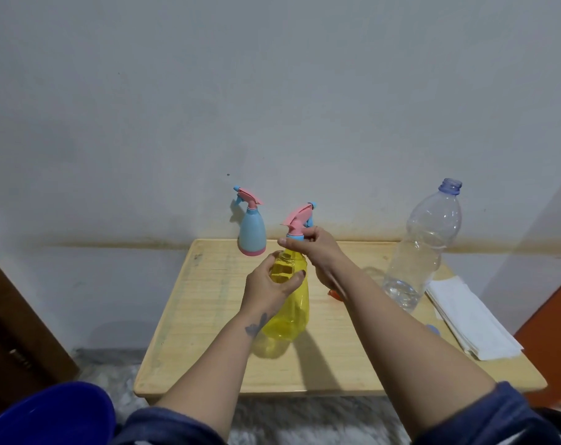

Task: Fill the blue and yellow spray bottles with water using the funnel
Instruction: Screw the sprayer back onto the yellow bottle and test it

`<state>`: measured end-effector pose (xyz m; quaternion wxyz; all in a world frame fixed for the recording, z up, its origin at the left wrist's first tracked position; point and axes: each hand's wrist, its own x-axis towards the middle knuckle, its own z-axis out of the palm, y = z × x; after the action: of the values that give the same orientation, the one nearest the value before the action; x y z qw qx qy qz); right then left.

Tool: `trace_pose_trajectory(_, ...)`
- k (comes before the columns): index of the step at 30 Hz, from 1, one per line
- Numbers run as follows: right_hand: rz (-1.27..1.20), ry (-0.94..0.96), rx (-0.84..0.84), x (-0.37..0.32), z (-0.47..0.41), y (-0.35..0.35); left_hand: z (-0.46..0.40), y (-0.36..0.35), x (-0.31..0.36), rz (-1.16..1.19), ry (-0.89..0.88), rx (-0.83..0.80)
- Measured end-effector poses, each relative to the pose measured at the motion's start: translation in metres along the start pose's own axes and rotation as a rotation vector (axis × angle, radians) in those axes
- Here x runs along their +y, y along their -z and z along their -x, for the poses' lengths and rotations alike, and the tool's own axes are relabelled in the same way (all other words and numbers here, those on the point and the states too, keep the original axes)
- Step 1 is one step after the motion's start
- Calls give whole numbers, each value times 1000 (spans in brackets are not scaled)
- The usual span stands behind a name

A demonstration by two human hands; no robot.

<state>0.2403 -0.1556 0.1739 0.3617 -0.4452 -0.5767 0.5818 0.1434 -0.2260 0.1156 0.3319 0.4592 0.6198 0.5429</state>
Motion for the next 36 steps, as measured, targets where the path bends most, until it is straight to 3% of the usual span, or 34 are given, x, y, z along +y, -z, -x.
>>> trace_pose_trajectory(4,53,-10,-82,-9,5,-4,-4,1,-1,-42,20,58)
trace_pose_trajectory(8,-48,-44,-81,-10,3,1,-5,2,-3,-25,30,99)
trace_pose_trajectory(18,-200,-30,-201,-3,3,4,-8,2,0,59,-20,52)
trace_pose_trajectory(24,-215,-13,-89,-3,-3,-1,-9,-1,4,36,-32,54)
trace_pose_trajectory(31,-183,42,-212,0,-4,2,-11,0,4,52,-33,54)
trace_pose_trajectory(36,-273,39,-38,5,-1,-4,-10,-5,3,57,-46,64)
